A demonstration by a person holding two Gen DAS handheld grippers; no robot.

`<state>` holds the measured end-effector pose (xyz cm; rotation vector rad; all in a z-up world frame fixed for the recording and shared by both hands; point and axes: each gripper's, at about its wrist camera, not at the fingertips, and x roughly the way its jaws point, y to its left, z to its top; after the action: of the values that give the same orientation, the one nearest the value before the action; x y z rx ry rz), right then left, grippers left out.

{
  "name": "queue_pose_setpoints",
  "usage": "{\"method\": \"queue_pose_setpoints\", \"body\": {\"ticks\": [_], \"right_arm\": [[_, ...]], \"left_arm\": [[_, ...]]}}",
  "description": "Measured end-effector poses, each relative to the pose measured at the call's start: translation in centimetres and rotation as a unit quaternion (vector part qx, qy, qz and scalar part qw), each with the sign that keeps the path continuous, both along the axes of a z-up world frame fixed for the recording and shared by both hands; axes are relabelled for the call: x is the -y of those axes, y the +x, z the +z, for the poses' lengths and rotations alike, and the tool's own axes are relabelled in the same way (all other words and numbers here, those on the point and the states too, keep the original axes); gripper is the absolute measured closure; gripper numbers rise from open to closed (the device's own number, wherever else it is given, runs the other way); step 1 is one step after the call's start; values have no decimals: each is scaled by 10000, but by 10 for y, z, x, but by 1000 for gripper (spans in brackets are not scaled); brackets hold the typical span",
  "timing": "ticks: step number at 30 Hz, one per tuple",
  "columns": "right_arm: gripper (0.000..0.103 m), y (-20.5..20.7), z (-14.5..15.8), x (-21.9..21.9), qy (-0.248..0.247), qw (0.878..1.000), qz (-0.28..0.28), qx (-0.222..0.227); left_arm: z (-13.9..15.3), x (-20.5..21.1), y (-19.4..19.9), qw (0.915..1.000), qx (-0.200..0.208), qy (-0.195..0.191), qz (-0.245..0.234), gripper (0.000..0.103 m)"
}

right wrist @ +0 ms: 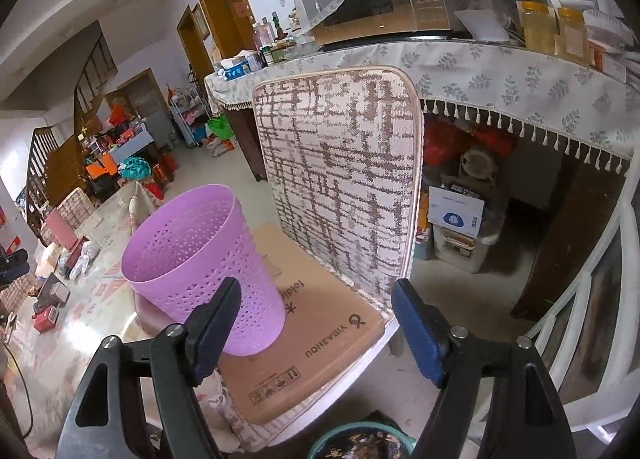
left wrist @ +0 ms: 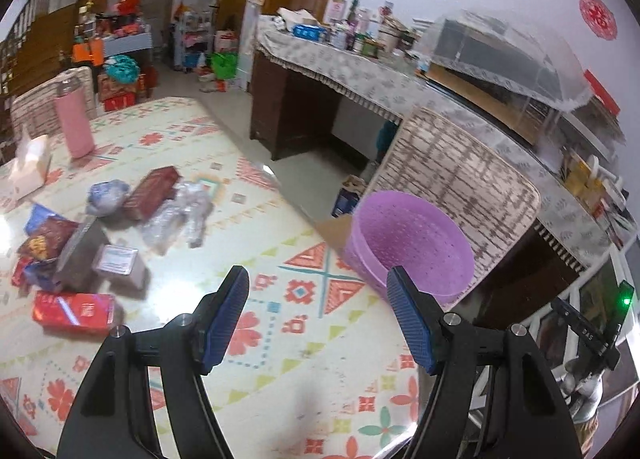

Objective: Collect trash
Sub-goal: 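Move both tools back toward the trash on the table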

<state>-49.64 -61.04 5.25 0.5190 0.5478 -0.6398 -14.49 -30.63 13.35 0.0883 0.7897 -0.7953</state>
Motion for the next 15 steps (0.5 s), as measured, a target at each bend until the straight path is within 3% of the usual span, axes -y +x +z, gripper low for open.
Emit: {"method": "queue_pose_setpoints", "body": {"ticks": [8, 15], "right_arm": [[20, 20, 5, -20, -45, 9995, 323, 5], [19, 76, 0, -59, 160, 9932, 1153, 47]], "left_arm": [[4, -53, 4, 9987, 144, 50, 493, 31], [8, -141, 21, 9858, 334, 135, 1639, 29]]}}
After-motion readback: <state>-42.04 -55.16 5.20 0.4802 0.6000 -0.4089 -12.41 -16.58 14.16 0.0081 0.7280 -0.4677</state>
